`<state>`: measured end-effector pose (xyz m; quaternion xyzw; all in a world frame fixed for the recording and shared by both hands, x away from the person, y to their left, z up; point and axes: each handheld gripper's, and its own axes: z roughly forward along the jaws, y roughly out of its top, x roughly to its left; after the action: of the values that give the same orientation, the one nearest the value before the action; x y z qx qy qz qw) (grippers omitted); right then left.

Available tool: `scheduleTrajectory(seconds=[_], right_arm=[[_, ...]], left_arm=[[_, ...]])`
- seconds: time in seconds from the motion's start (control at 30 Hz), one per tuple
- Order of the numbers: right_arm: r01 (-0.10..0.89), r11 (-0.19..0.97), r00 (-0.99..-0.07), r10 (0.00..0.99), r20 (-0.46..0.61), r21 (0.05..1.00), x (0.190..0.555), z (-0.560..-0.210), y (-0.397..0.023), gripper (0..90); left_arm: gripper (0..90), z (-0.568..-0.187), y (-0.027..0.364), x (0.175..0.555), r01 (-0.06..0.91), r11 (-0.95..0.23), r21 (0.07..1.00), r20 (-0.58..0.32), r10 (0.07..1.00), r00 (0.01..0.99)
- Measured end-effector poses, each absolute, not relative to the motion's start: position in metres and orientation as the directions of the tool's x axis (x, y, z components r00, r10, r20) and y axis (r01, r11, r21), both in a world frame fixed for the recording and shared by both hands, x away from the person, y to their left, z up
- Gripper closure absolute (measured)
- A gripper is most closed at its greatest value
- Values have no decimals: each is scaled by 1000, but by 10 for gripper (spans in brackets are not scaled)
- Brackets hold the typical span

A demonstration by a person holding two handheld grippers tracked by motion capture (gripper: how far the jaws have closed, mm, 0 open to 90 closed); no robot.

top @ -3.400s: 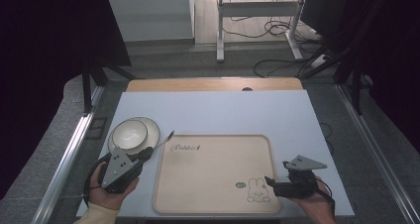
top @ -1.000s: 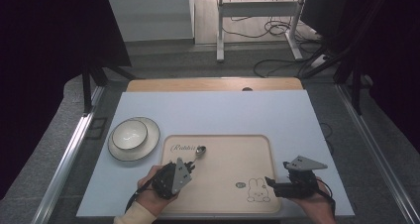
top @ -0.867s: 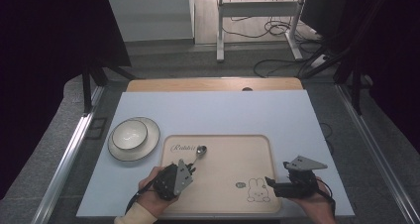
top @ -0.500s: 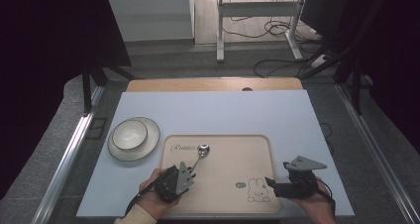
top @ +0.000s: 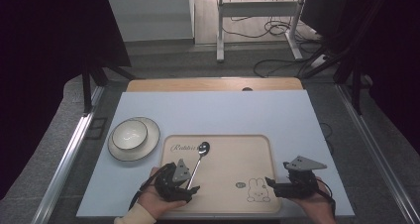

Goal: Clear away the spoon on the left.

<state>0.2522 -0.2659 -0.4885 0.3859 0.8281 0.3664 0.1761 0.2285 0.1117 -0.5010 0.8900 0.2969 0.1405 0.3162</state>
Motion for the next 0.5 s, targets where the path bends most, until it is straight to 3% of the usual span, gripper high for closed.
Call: scheduleTrajectory(seconds=[0.3,0.5], right_arm=[[512,423,-635,773,-2,747,254,-489,-267,161],[519,396,-620,785,14,757,255,-490,-271,160]], left_arm=[[209,-489,121,230,428,-579,694,81,653,753],[200,-481,133,233,426,-537,728,68,675,735]])
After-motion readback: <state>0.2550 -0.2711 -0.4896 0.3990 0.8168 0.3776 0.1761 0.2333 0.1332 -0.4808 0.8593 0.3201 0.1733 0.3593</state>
